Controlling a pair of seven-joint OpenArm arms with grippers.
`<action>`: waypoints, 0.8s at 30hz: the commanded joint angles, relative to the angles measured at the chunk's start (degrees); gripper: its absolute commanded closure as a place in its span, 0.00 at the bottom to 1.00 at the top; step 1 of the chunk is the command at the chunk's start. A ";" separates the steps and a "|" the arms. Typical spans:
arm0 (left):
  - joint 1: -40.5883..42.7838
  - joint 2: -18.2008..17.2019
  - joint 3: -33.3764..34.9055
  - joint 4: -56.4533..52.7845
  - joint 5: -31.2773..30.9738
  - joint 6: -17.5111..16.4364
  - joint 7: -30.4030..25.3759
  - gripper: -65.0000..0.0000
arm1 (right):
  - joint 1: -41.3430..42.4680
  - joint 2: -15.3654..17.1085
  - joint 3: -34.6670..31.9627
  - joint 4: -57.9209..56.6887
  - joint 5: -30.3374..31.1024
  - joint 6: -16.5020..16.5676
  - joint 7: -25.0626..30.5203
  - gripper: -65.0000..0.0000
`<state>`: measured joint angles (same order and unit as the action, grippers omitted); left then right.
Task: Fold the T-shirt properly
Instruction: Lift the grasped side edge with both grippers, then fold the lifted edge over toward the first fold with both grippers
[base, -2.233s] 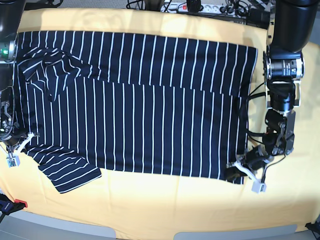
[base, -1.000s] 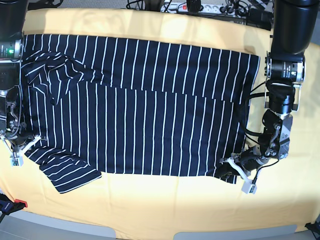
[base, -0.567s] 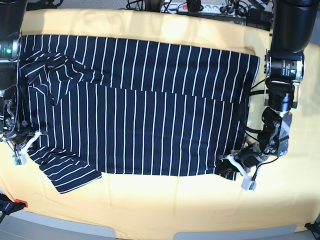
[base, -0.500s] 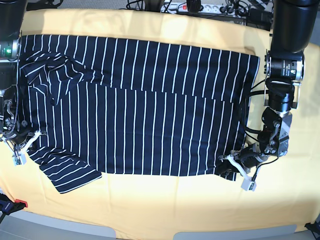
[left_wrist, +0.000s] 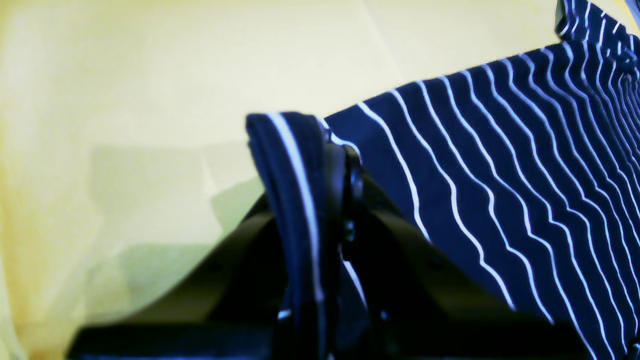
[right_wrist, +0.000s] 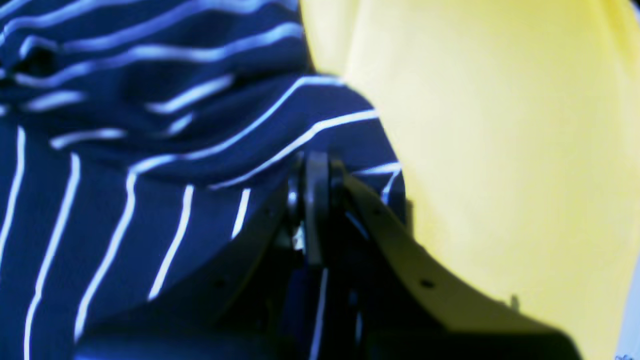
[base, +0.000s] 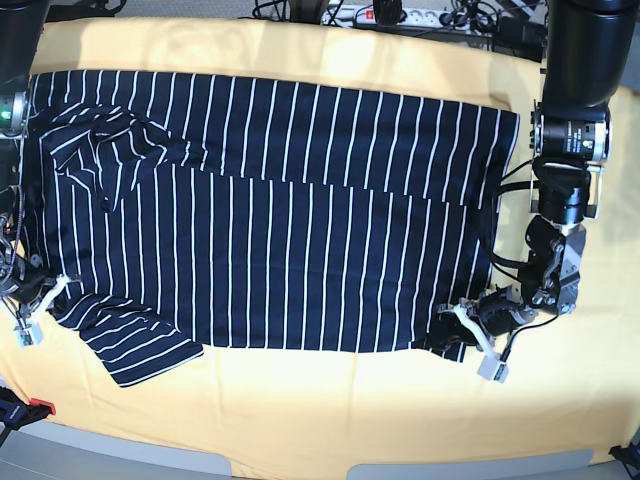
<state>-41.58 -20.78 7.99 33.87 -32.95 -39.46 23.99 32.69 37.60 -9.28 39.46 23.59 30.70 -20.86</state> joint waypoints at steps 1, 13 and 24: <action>-2.23 -0.35 -0.17 0.98 -1.18 -0.54 -1.29 1.00 | 1.92 1.46 0.37 0.94 0.66 0.48 1.14 1.00; -2.12 -1.31 -0.17 7.37 -5.16 -0.54 6.23 1.00 | 1.92 4.50 0.37 1.03 5.16 5.53 -1.22 1.00; -1.75 -4.70 -0.17 11.47 -5.44 -0.54 8.87 1.00 | 1.75 7.93 0.37 1.03 5.14 8.22 -3.02 1.00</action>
<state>-41.30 -24.88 8.05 44.27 -37.12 -39.53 34.35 32.73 43.66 -9.28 39.46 28.10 38.65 -24.91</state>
